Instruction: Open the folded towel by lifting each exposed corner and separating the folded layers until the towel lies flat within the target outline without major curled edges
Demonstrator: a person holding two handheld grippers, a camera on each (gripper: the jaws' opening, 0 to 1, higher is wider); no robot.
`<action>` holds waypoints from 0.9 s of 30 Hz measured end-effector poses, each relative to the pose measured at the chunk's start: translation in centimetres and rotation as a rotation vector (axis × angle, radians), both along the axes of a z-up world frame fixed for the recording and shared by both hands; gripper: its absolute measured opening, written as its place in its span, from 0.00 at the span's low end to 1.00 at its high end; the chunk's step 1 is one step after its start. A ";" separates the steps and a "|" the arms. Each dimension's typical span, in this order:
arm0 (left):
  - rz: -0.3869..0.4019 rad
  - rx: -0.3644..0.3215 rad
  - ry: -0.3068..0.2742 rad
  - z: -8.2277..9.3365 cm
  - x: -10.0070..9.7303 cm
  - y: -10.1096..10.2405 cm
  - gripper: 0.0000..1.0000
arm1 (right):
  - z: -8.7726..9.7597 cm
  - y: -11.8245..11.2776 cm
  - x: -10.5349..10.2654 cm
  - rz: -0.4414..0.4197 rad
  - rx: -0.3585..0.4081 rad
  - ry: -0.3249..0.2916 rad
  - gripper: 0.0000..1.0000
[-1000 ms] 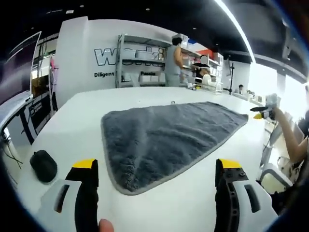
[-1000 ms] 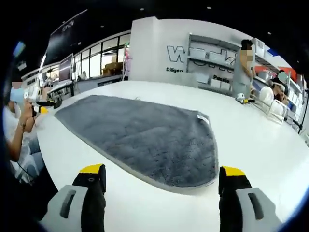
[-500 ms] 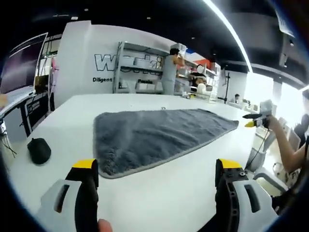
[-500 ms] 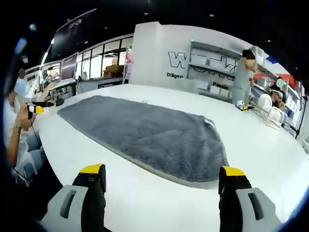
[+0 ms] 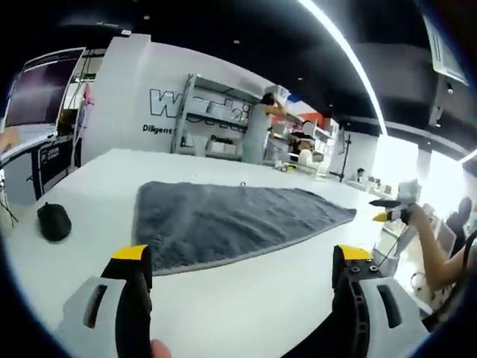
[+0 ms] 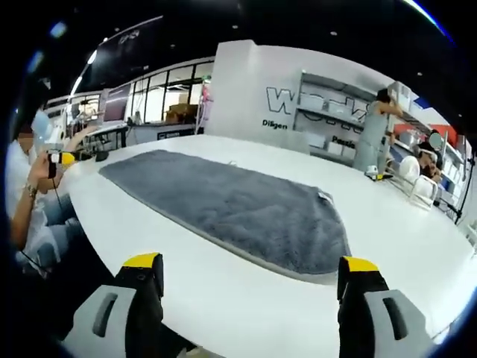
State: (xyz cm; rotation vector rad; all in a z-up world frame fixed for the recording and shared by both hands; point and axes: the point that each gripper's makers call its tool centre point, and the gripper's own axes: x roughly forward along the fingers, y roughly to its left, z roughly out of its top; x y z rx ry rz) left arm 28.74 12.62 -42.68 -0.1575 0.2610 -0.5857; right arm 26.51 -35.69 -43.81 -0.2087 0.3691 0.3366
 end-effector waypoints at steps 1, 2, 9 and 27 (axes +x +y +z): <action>0.001 0.010 -0.009 0.1 -0.1 -0.1 0.99 | 0.2 0.0 0.0 0.000 0.009 -0.014 0.99; 0.001 0.021 -0.019 0.3 -0.2 -0.3 0.99 | 0.4 0.1 -0.1 0.000 0.019 -0.028 0.99; 0.001 0.010 -0.026 0.4 -1.5 -0.8 0.99 | 0.2 0.3 -1.1 -0.001 0.030 -0.038 0.99; 0.004 0.016 -0.033 0.8 -2.0 0.7 0.99 | 1.6 1.6 -1.3 0.007 0.090 -0.036 0.99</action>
